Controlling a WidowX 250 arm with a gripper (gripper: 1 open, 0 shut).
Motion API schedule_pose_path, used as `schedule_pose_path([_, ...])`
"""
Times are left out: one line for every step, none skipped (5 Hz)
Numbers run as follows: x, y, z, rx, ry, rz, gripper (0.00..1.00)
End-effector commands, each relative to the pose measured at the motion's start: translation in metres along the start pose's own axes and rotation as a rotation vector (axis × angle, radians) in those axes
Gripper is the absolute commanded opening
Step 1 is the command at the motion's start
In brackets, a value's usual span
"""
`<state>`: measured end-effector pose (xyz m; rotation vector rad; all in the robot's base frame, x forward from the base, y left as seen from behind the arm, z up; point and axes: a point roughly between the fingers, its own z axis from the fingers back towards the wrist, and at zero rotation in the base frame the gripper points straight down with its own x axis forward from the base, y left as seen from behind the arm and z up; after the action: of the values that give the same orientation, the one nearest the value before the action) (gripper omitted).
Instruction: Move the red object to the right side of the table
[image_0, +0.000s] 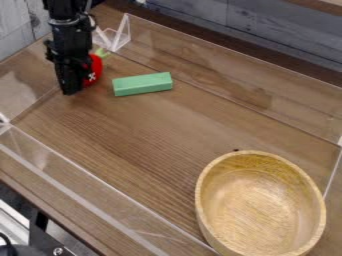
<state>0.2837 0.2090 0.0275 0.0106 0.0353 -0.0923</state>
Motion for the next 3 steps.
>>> schedule_pose_path([0.0099,0.0066,0.0121,0.047,-0.039,0.006,0.0])
schedule_pose_path([0.0102,0.0064,0.0145,0.043,-0.042,0.026,0.0])
schedule_pose_path([0.0103,0.007,0.016,0.037,-0.042,0.042,0.0])
